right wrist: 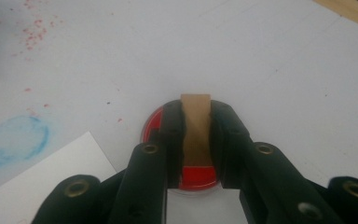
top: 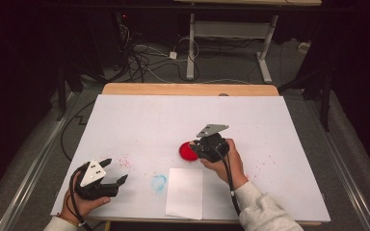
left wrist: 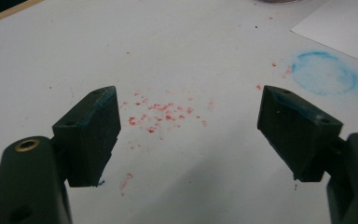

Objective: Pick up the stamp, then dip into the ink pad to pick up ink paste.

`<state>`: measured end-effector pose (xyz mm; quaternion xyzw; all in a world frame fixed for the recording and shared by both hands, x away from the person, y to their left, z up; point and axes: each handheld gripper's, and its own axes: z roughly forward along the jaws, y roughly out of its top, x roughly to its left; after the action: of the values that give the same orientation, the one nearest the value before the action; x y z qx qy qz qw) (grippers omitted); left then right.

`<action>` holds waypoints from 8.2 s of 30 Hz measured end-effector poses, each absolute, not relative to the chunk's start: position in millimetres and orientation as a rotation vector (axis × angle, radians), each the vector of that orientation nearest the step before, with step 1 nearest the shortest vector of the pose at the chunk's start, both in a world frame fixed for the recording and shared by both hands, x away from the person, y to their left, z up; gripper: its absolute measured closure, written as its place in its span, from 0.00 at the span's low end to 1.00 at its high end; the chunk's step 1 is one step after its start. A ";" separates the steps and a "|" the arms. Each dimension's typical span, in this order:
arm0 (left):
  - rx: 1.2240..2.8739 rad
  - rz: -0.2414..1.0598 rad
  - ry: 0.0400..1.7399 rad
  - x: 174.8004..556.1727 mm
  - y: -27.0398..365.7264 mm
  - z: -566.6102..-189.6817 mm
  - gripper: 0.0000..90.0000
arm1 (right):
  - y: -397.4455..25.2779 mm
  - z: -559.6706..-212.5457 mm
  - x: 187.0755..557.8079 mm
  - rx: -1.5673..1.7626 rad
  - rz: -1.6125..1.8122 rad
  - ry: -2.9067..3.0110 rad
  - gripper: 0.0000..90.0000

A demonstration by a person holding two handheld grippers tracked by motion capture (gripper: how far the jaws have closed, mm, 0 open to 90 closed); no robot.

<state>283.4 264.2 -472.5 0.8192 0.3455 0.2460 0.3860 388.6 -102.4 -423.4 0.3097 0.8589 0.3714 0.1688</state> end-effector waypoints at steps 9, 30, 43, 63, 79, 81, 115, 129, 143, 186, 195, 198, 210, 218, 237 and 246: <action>2.092 0.622 0.882 284.3 265.5 -473.4 0.23 | -101.8 -410.1 381.7 0.825 1.102 2.440 0.85; 2.103 0.606 0.888 284.9 267.7 -477.7 0.22 | -104.3 -402.9 382.1 0.795 1.110 2.455 0.85; 2.109 0.601 0.890 284.9 266.9 -478.4 0.22 | -105.1 -400.1 384.5 0.779 1.111 2.469 0.85; 2.145 0.607 0.869 282.4 265.1 -478.8 0.22 | -85.0 -412.0 407.6 0.822 0.956 2.572 0.85; 2.180 0.601 0.864 282.0 263.6 -481.2 0.22 | -86.5 -443.1 414.4 0.883 0.880 2.628 0.84; 2.182 0.601 0.862 281.8 263.8 -481.3 0.22 | -86.3 -446.3 415.4 0.901 0.877 2.625 0.84; 2.202 0.611 0.855 281.4 260.5 -481.7 0.22 | -87.5 -453.3 414.5 0.905 0.905 2.603 0.85; 2.206 0.607 0.855 281.8 258.9 -482.3 0.23 | -83.8 -455.7 407.0 0.853 0.875 2.563 0.85; 2.210 0.613 0.864 281.5 259.8 -483.2 0.23 | -87.7 -458.4 402.9 0.835 0.911 2.534 0.84; 2.218 0.600 0.854 286.3 256.9 -486.6 0.23 | -110.0 -399.4 383.2 0.766 1.137 2.434 0.84; 2.220 0.596 0.855 286.6 256.6 -487.5 0.24 | -109.8 -394.4 379.5 0.753 1.154 2.436 0.84; 2.220 0.597 0.854 286.6 256.9 -487.4 0.24 | -107.7 -396.8 380.3 0.742 1.143 2.443 0.84; 2.231 0.597 0.847 286.7 256.0 -487.9 0.24 | -102.3 -419.5 390.6 0.782 1.071 2.496 0.84; 2.230 0.595 0.857 287.4 257.0 -488.7 0.24 | -98.2 -434.0 397.6 0.807 1.018 2.539 0.84; 2.221 0.615 0.863 286.2 256.4 -487.4 0.23 | -90.5 -454.0 408.5 0.847 0.916 2.613 0.85; 2.223 0.615 0.866 285.1 256.9 -487.4 0.23 | -90.5 -455.1 408.6 0.830 0.920 2.614 0.85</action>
<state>285.1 256.9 -487.4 0.8510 0.3315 0.2353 0.3326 408.6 -90.5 -455.1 0.2846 0.8967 0.3156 0.1239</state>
